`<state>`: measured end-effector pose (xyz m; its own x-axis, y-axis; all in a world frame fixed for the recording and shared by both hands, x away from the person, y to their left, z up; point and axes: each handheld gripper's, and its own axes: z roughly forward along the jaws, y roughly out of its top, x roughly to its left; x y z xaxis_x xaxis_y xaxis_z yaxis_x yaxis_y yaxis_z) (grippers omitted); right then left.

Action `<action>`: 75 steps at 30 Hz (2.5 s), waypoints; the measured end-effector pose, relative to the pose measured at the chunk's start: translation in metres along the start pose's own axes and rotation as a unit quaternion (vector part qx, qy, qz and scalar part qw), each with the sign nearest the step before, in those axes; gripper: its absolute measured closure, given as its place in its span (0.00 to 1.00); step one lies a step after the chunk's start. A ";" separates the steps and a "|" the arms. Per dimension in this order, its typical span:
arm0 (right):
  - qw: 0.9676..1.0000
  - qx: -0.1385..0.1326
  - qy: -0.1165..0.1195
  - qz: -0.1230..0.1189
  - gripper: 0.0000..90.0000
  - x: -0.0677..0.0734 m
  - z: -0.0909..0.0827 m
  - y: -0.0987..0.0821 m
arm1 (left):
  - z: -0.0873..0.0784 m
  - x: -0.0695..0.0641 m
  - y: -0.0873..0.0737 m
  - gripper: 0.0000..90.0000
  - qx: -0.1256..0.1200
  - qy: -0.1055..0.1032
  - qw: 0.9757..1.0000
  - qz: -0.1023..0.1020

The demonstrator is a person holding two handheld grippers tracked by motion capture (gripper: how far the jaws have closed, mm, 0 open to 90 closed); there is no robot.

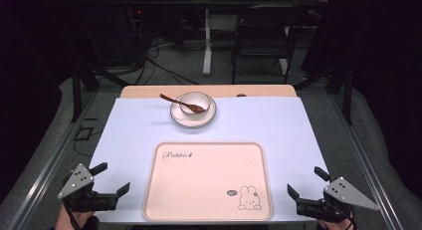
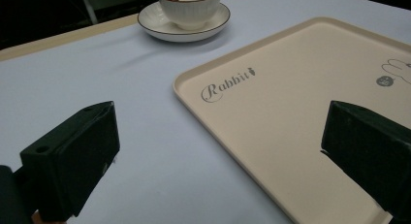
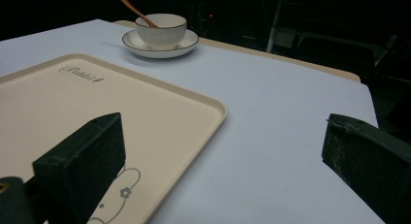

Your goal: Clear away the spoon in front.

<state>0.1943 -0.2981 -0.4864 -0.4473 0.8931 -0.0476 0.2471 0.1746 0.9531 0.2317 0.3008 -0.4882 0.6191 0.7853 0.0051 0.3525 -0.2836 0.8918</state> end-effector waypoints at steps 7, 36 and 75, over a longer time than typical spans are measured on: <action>1.000 0.003 0.003 -0.005 0.01 0.001 0.001 0.000 | 0.004 -0.001 0.002 0.00 -0.007 0.008 1.000 -0.001; 1.000 0.005 0.000 -0.004 0.01 0.001 0.001 0.000 | 0.041 0.003 0.028 0.00 -0.045 0.052 0.997 -0.026; 1.000 0.004 0.000 -0.005 0.01 0.001 0.000 0.000 | 0.126 0.023 0.081 0.00 -0.023 0.040 0.997 -0.063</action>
<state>0.1941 -0.2969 -0.4864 -0.4505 0.8909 -0.0577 0.2486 0.1872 0.9503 0.3628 0.2263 -0.4733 0.5133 0.8550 -0.0746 0.3909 -0.1555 0.9072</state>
